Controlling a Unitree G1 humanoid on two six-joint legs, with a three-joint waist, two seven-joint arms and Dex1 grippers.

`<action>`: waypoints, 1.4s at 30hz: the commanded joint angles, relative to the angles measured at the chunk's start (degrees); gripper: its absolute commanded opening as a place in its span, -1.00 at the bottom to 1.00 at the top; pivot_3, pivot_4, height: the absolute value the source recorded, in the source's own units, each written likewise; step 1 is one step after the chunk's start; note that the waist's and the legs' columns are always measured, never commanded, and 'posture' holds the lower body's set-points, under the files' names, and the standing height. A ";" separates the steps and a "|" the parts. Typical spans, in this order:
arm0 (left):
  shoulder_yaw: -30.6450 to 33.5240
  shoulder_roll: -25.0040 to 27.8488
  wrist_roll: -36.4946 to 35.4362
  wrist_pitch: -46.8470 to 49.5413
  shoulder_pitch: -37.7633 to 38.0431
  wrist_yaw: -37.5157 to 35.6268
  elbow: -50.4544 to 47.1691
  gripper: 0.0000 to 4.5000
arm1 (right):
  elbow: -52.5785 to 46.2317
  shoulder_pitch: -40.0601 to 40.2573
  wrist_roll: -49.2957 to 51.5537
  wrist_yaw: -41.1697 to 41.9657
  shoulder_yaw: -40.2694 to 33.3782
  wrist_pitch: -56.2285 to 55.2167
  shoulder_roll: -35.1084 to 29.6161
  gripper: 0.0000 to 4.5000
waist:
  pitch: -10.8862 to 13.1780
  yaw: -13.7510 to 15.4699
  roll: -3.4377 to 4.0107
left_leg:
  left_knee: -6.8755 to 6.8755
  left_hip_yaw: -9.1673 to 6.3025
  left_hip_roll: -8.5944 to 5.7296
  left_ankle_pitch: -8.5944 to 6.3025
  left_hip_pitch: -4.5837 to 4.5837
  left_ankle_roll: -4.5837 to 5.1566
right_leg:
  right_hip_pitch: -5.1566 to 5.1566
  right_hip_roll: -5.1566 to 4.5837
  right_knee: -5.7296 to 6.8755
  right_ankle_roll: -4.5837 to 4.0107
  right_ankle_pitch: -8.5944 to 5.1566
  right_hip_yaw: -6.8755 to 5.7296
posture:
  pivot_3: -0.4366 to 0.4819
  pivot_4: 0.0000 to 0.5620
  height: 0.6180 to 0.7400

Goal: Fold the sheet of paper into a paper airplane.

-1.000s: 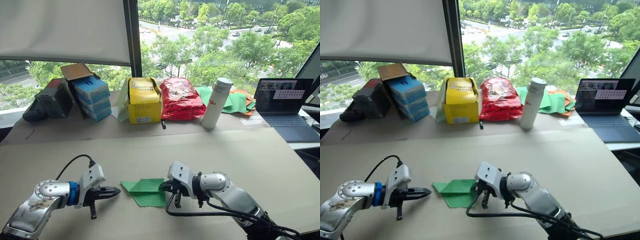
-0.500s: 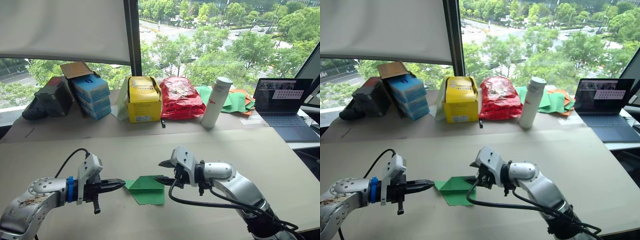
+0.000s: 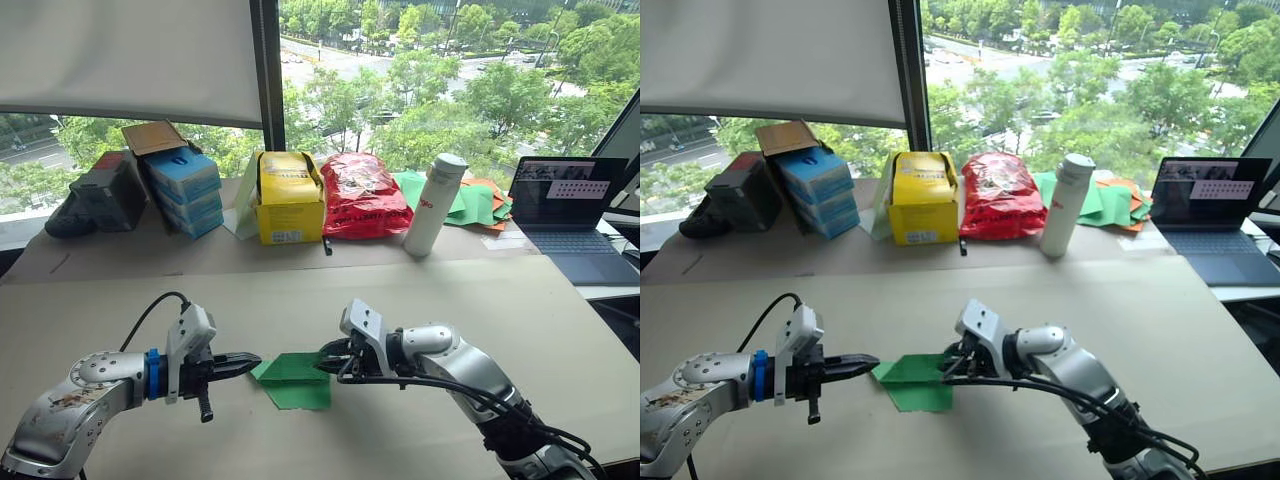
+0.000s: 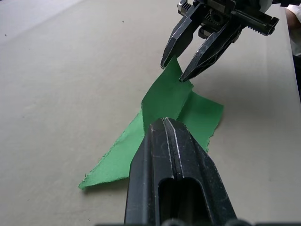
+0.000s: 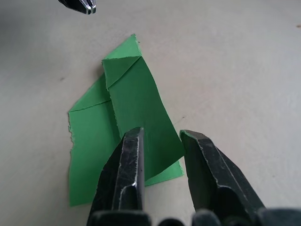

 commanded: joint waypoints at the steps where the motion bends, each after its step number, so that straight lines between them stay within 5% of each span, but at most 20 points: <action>1: 0.22 0.05 -0.56 -0.15 -0.51 0.36 -2.03 -1.00 | -1.31 0.36 0.56 0.57 -0.30 -1.78 -0.15 -0.97 | 0.00 0.01 0.00 | 0.01 0.00 0.00 0.00 0.00 0.00 | 0.00 0.01 0.01 0.00 0.00 0.00 | -0.05 -0.47 1.00; 12: 0.17 -0.15 -0.84 -0.21 -2.35 0.71 -0.40 -1.00 | -4.17 0.47 -1.69 -1.13 -1.87 -10.60 -0.25 -0.99 | 0.00 0.00 0.00 | 0.08 0.01 -0.01 0.05 0.00 -0.08 | 0.02 0.06 0.03 0.00 0.00 -0.15 | -0.05 -0.47 1.00; 20: -0.22 -0.31 -1.44 0.53 -4.22 0.18 0.87 -1.00 | -7.85 3.12 -15.73 -5.81 -1.25 -34.72 -6.30 -0.99 | 0.00 0.10 -0.01 | 0.15 0.04 -0.01 0.13 0.01 -0.23 | 0.08 0.40 0.02 0.02 0.00 -0.26 | -0.05 -0.47 1.00; 26: -0.23 -0.13 -2.22 1.63 -4.43 0.04 0.29 -1.00 | -4.94 5.78 -35.86 -18.82 0.89 -51.04 -7.90 -0.99 | 0.00 0.00 -0.02 | 0.20 0.07 0.00 0.24 0.02 -0.41 | 0.06 0.48 0.08 0.02 0.00 -0.14 | -0.05 -0.47 1.00; 33: 0.01 0.56 -2.46 2.28 -4.51 -0.74 0.10 -1.00 | -3.43 4.63 -41.63 -26.25 -2.84 -55.45 -6.19 -0.99 | 0.00 -0.04 -0.03 | 0.24 0.12 0.04 0.30 0.07 -0.51 | 0.05 0.71 0.13 0.02 0.00 0.13 | -0.05 -0.47 1.00; 42: -0.23 0.74 -2.40 2.41 -4.35 -1.05 -0.36 -1.00 | -2.35 8.14 -40.16 -19.88 2.11 -60.10 -8.17 -0.99 | -0.01 0.17 -0.05 | 0.30 0.13 0.03 0.25 0.06 -0.43 | 0.10 0.71 0.09 0.02 0.00 0.35 | -0.05 -0.47 1.00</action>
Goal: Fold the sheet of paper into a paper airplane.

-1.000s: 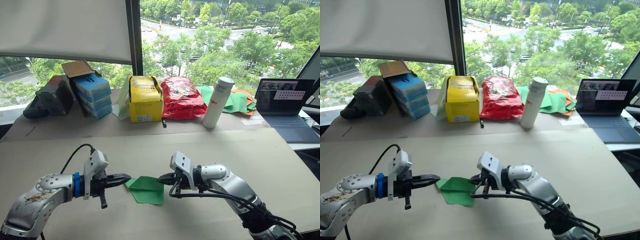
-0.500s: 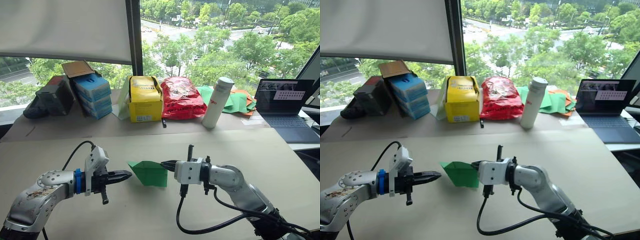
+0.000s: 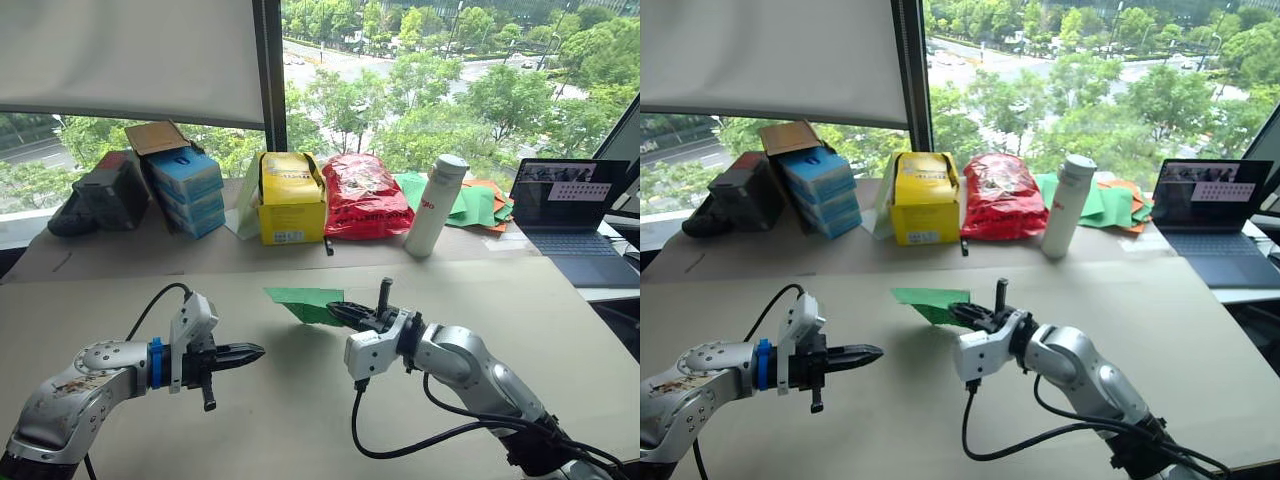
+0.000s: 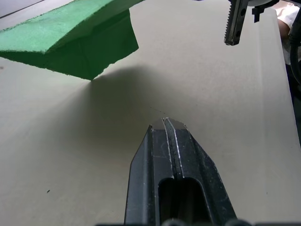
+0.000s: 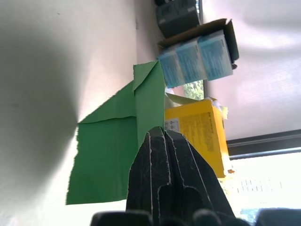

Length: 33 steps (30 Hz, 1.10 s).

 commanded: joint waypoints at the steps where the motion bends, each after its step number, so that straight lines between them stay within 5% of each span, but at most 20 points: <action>1: 0.16 0.90 -0.66 0.06 -0.45 -0.65 -1.55 -1.00 | -1.50 1.97 4.10 5.35 1.88 -2.53 -1.91 -0.99 | 0.00 -0.05 0.00 | 0.04 0.00 0.00 -0.02 0.00 0.04 | 0.02 0.00 -0.01 0.00 0.00 0.01 | -0.05 -0.47 1.00; 7: 0.00 1.07 -0.64 0.17 -0.74 -0.95 -1.26 -1.00 | -2.03 4.40 6.20 11.22 3.94 -3.14 -3.59 -0.99 | 0.01 -0.21 -0.01 | 0.41 -0.04 0.07 -0.28 0.15 0.48 | 0.31 0.01 0.05 0.04 0.01 -0.02 | -0.05 -0.47 1.00; 14: -0.51 1.20 -0.48 0.22 -1.20 -1.16 -0.88 -1.00 | -2.84 5.31 10.33 14.05 2.19 1.58 -1.66 0.02 | 0.02 -0.13 -0.01 | 0.41 -0.06 0.07 -0.32 0.41 0.52 | 0.57 0.00 0.04 0.04 0.01 -0.01 | -0.05 -0.47 1.00; 21: -1.52 1.19 0.08 -0.17 -1.91 -1.66 -0.08 -1.00 | -13.61 2.85 28.18 22.17 -2.55 21.55 0.17 0.02 | 0.02 0.04 -0.01 | 0.43 -0.10 0.08 -0.31 0.38 0.49 | 0.58 -0.04 0.03 0.07 0.03 -0.02 | -0.05 -0.47 1.00; 28: -2.17 0.83 0.35 -0.47 -2.57 -1.47 0.31 -1.00 | -14.25 0.78 31.86 20.34 -1.55 41.54 3.80 -0.98 | 0.02 0.00 -0.01 | 0.42 -0.13 0.08 -0.41 0.37 0.63 | 0.56 -0.12 0.03 0.06 0.03 -0.03 | -0.05 -0.47 1.00; 33: -2.14 0.43 0.17 -0.52 -2.55 -0.95 -0.13 -1.00 | -11.91 1.16 29.70 18.64 0.22 47.46 3.36 -0.98 | 0.02 0.24 -0.01 | 0.43 -0.12 0.06 -0.40 0.32 0.61 | 0.54 -0.15 0.02 0.06 0.03 -0.05 | -0.05 -0.47 1.00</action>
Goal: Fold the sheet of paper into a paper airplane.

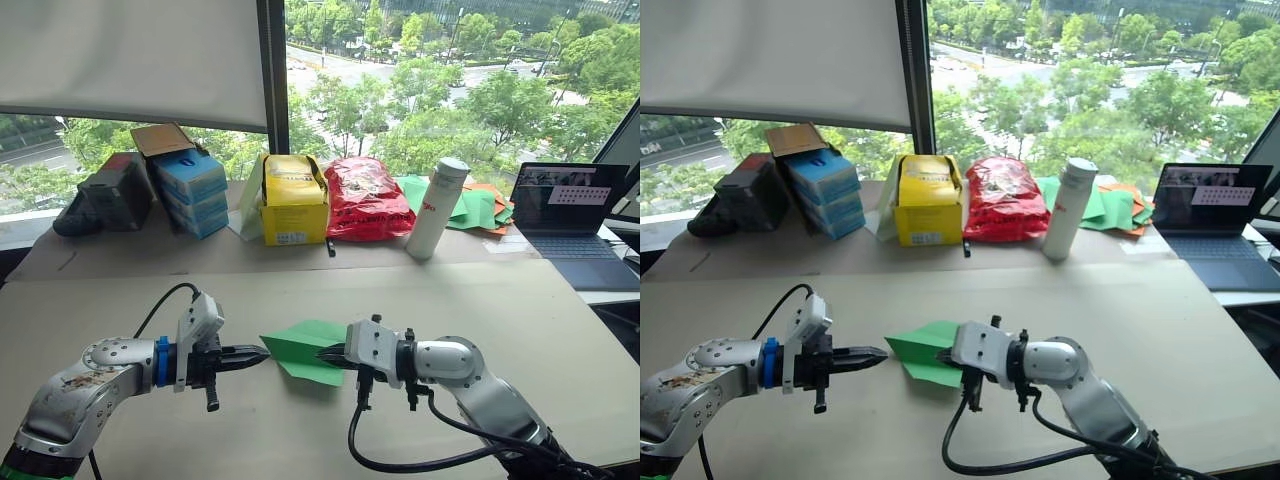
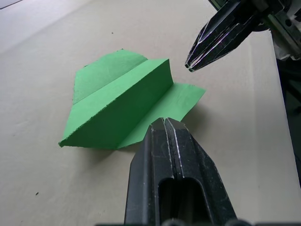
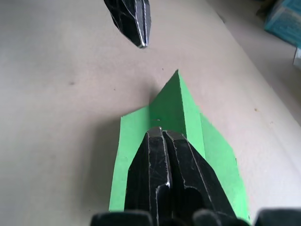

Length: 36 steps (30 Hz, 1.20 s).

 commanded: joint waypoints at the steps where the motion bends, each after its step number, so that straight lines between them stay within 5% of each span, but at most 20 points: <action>1: 0.37 -0.16 -0.20 -0.56 -0.72 0.28 -1.23 -1.00 | 0.14 0.07 -1.71 -0.88 1.70 3.35 -1.04 -0.98 | 0.00 0.00 0.00 | 0.00 0.00 -0.01 0.00 0.00 0.00 | 0.00 0.00 0.00 0.00 0.00 0.00 | -0.05 -0.47 1.00; 17: -18.50 -10.68 19.36 -17.01 -24.95 -4.19 22.72 -1.00 | 1.48 -0.05 -3.43 -0.40 7.73 14.49 -4.05 -0.98 | -0.04 0.48 -0.06 | 0.11 0.08 -0.10 -0.02 0.04 0.07 | 0.13 0.21 -0.04 0.07 0.03 -0.37 | -0.05 -0.47 1.00; 36: -17.57 -9.31 20.07 -13.54 -14.00 -4.04 11.01 -1.00 | -0.70 -1.60 -0.50 -1.49 4.36 16.38 -3.04 -0.98 | -0.04 0.89 -0.06 | 0.19 0.02 -0.03 -0.06 -0.02 0.14 | 0.12 0.14 -0.02 0.11 0.04 -0.41 | -0.05 -0.47 1.00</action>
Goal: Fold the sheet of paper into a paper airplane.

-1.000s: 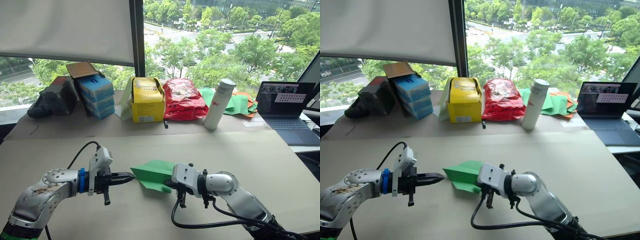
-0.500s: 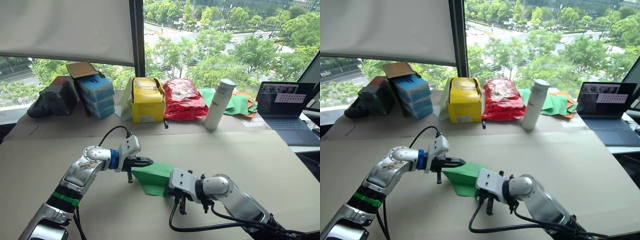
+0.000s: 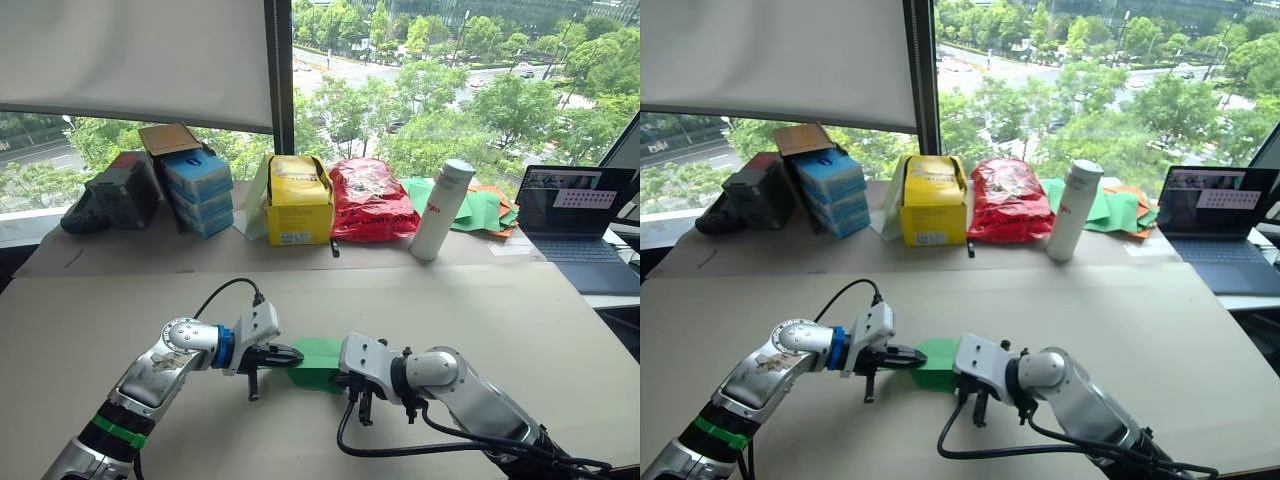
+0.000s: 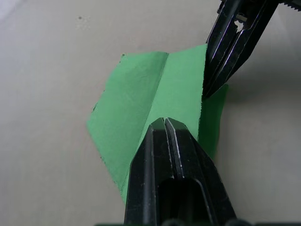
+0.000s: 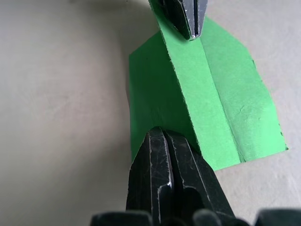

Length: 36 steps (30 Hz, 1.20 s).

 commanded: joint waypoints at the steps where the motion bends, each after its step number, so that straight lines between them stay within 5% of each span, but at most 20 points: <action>1: 1.52 -0.20 -1.17 1.06 0.48 0.94 -3.57 -1.00 | -1.43 -0.17 1.91 -0.47 -2.90 1.99 -0.02 -0.98 | 0.00 0.01 0.00 | 0.00 0.00 0.00 0.00 -0.01 0.00 | -0.01 0.00 0.00 0.00 0.00 0.00 | -0.05 -0.47 1.00; 9: 2.75 -0.04 -2.43 2.89 3.00 1.77 -8.07 -1.00 | -14.35 5.14 17.24 2.93 -13.01 15.19 -1.76 -0.98 | 0.01 0.08 0.01 | 0.01 -0.05 0.00 -0.07 -0.20 0.11 | -0.09 -0.04 -0.12 0.04 0.02 0.02 | -0.05 -0.47 1.00; 19: 5.39 -1.36 -4.62 1.78 8.62 4.58 -11.36 -1.00 | 1.60 -5.54 19.29 -4.84 -18.50 17.68 2.61 -0.98 | 0.02 -0.27 0.03 | -0.06 -0.05 0.00 -0.06 -0.10 0.08 | -0.11 -0.09 -0.03 0.02 0.02 0.37 | -0.05 -0.47 1.00; 26: 3.69 -1.26 -1.01 -3.87 11.38 5.14 -10.63 -1.00 | 6.86 -8.22 20.15 -6.87 -18.01 16.90 4.51 0.02 | 0.03 -0.07 0.04 | -0.05 -0.02 -0.02 -0.07 -0.19 0.11 | -0.13 -0.13 -0.14 0.05 0.04 0.38 | -0.05 -0.47 1.00; 36: 6.29 -0.17 -4.88 -1.03 11.31 4.60 -14.41 -1.00 | 9.29 -7.84 19.75 -7.19 -15.47 15.08 5.50 0.02 | 0.03 -0.13 0.05 | -0.07 -0.04 -0.02 -0.08 -0.20 0.12 | -0.15 -0.44 -0.09 0.05 0.04 0.32 | -0.05 -0.47 1.00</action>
